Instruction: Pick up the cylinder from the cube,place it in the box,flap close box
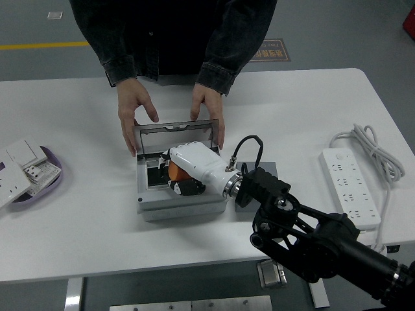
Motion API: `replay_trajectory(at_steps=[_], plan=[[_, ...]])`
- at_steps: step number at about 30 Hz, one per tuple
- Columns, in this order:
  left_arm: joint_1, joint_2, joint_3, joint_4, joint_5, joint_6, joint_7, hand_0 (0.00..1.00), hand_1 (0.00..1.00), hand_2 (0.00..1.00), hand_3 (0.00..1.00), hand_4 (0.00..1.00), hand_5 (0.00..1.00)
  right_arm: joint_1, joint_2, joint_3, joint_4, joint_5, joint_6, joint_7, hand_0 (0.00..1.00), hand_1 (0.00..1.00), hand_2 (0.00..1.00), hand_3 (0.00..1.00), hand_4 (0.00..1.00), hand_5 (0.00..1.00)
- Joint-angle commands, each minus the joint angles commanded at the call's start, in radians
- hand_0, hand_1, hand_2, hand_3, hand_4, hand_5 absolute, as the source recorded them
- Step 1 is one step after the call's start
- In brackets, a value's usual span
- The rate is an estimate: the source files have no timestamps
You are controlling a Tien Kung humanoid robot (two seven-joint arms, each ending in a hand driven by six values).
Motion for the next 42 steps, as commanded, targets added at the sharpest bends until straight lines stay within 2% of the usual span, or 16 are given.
replay_trajectory(at_steps=[5,6,11,12,17,18,23,24,29,30,35,36,41,42], plan=[[0.000,-0.001,-0.001,0.000,0.002,0.000,0.000,0.620,0.626,0.589,0.647,0.684,0.209,0.002,0.002,-0.005,-0.002,-0.002,0.012,-0.005,0.003,0.191,0.329,0.492,0.002,0.002],[0.000,-0.001,0.000,0.000,0.002,0.000,0.000,0.620,0.626,0.589,0.647,0.683,0.209,0.002,0.003,-0.005,-0.002,-0.001,0.013,-0.005,0.632,0.626,0.598,0.698,0.336,0.068],[0.001,-0.002,0.002,0.000,0.001,-0.001,0.000,0.620,0.626,0.589,0.647,0.683,0.209,0.002,0.005,-0.006,-0.003,0.000,0.014,-0.007,0.632,0.626,0.598,0.698,0.336,0.068],[0.001,-0.003,0.003,0.000,0.001,-0.001,0.000,0.619,0.626,0.589,0.647,0.684,0.210,0.002,0.005,-0.006,-0.003,0.000,0.014,-0.007,0.759,0.672,0.665,0.724,0.537,0.126],[0.000,-0.004,0.003,0.000,0.002,-0.001,0.000,0.619,0.626,0.589,0.647,0.684,0.210,0.001,0.007,-0.004,-0.002,-0.006,0.014,-0.010,0.759,0.672,0.665,0.724,0.537,0.126],[0.000,-0.004,0.003,0.000,0.003,-0.001,0.000,0.620,0.626,0.589,0.647,0.684,0.210,0.000,0.007,-0.004,-0.002,-0.006,0.014,-0.011,0.801,0.681,0.673,0.741,0.634,0.132],[0.001,-0.003,0.004,0.000,0.003,-0.002,-0.001,0.620,0.626,0.589,0.647,0.684,0.210,-0.002,0.008,-0.003,-0.004,-0.007,0.016,-0.015,0.801,0.681,0.673,0.741,0.634,0.132],[0.001,-0.003,0.006,0.000,0.002,-0.002,-0.002,0.619,0.626,0.589,0.647,0.684,0.209,-0.003,0.008,-0.003,-0.004,-0.007,0.017,-0.015,0.813,0.686,0.681,0.760,0.718,0.180],[0.001,-0.004,0.008,0.000,0.002,-0.003,-0.002,0.619,0.626,0.589,0.647,0.684,0.209,-0.004,0.009,-0.001,-0.005,0.000,0.020,-0.015,0.813,0.686,0.681,0.760,0.718,0.180],[0.000,-0.004,0.009,0.000,0.002,-0.003,-0.002,0.619,0.626,0.589,0.647,0.684,0.209,-0.005,0.009,-0.001,-0.004,0.006,0.019,-0.013,0.819,0.686,0.684,0.777,0.747,0.188],[0.001,-0.004,0.012,0.000,0.001,-0.003,-0.003,0.619,0.626,0.589,0.647,0.684,0.209,-0.019,0.007,-0.003,0.011,0.122,-0.007,0.030,0.819,0.686,0.684,0.777,0.747,0.188],[0.001,-0.005,0.013,0.000,0.001,-0.003,-0.003,0.619,0.626,0.588,0.646,0.682,0.210,-0.023,0.006,-0.002,0.017,0.148,-0.013,0.042,0.827,0.687,0.687,0.786,0.771,0.196],[0.003,-0.006,0.019,0.000,-0.003,-0.004,-0.005,0.619,0.626,0.588,0.646,0.682,0.210,-0.041,-0.021,0.011,0.102,0.302,-0.041,0.094,0.827,0.687,0.687,0.786,0.771,0.196],[0.004,-0.006,0.018,0.000,-0.002,-0.004,-0.004,0.619,0.626,0.587,0.646,0.680,0.207,-0.041,-0.031,0.015,0.121,0.332,-0.045,0.101,0.817,0.682,0.686,0.785,0.742,0.173]])
